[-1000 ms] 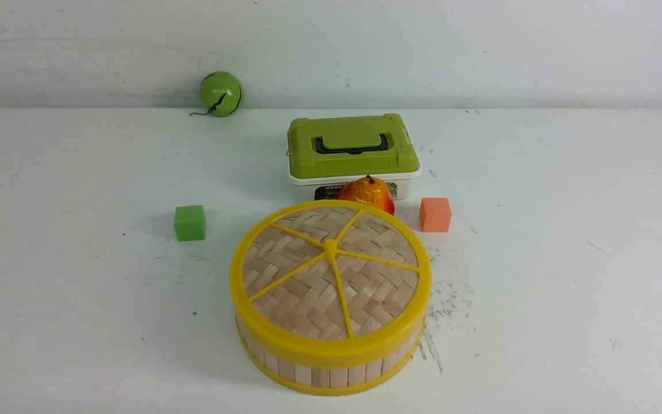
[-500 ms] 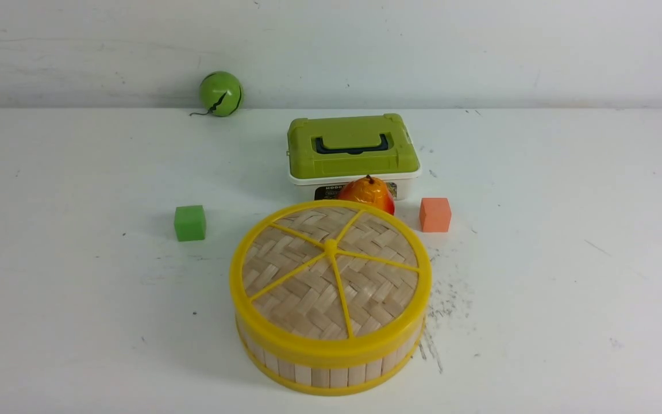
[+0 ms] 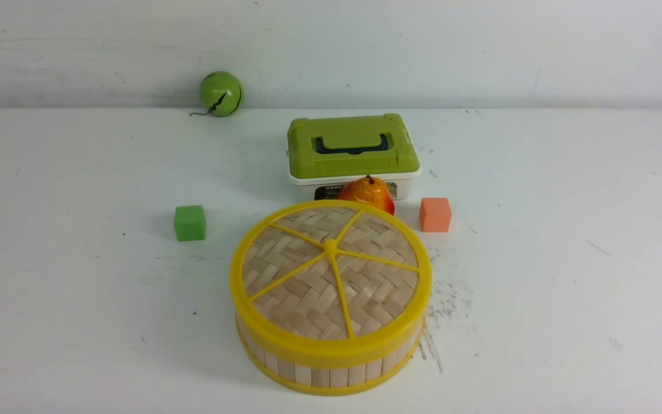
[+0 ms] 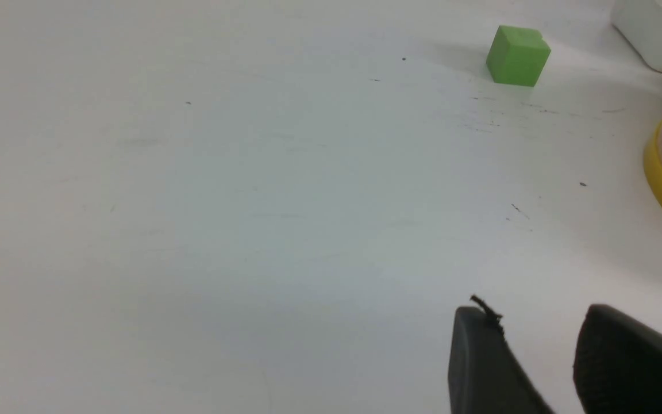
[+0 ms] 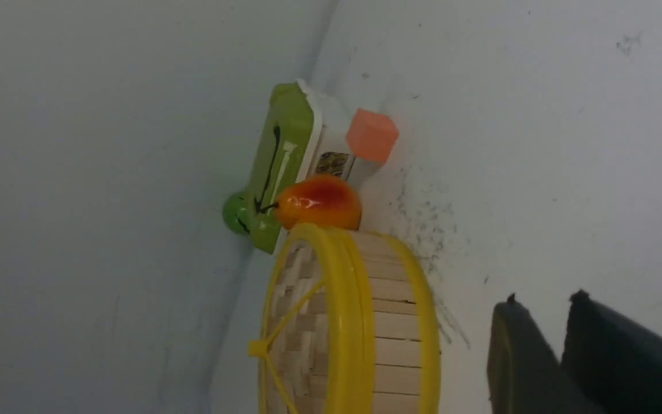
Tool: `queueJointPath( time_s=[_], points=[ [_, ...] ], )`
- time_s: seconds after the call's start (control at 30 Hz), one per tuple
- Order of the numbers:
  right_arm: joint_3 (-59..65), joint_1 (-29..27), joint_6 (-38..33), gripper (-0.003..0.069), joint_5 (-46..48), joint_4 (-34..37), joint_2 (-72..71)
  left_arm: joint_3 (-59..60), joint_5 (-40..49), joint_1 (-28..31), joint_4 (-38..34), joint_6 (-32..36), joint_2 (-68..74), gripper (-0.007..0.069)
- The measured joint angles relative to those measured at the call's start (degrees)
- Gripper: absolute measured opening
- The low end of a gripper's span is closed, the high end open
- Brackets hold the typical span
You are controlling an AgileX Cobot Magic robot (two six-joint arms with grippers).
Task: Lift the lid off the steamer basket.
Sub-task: Use the right arm to lift the lid of the steamer
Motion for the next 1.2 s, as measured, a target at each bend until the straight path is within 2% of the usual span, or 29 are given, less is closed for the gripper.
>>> queueJointPath(
  time_s=[0.37,0.5,0.63,0.67,0.7,0.73,0.83,0.87,0.9,1.03,1.2],
  points=[
    [0.0,0.0,-11.27,0.0139,0.37,-2.63,0.0,0.0,0.0,0.0,0.0,0.0,0.0,0.0239],
    [-5.74,0.0,-25.73,0.0118,3.53,-3.03,0.0,0.0,0.0,0.0,0.0,0.0,0.0,0.0239],
    [-17.84,0.0,-36.38,0.0006,10.2,-6.95,5.52,0.0,0.0,0.0,0.0,0.0,0.0,0.0239],
    [-18.55,0.0,-37.12,0.0001,11.26,-7.27,6.63,0.0,0.0,0.0,0.0,0.0,0.0,0.0239],
    [-24.3,0.0,-39.74,-0.0018,15.41,-9.67,10.85,0.0,0.0,0.0,0.0,0.0,0.0,0.0239],
    [-25.73,0.0,-40.02,-0.002,16.73,-10.0,12.14,0.0,0.0,0.0,0.0,0.0,0.0,0.0239],
    [-37.69,0.0,-46.12,-0.0022,29.54,-14.36,23.86,0.0,0.0,0.0,0.0,0.0,0.0,0.0239],
    [-37.69,0.0,-46.5,-0.0022,29.54,-14.53,23.86,0.0,0.0,0.0,0.0,0.0,0.0,0.0239],
    [-42.81,0.0,-49.89,-0.0022,35.12,-15.59,29.44,0.0,0.0,0.0,0.0,0.0,0.0,0.0239],
    [-48.72,0.0,-54.72,-0.0022,39.95,-16.22,37.06,0.0,0.0,0.0,0.0,0.0,0.0,0.0239],
    [-52.47,0.92,-55.95,-0.0017,40.88,-16.17,43.59,0.0,0.0,0.0,0.0,0.0,0.0,0.0239]
  ],
)
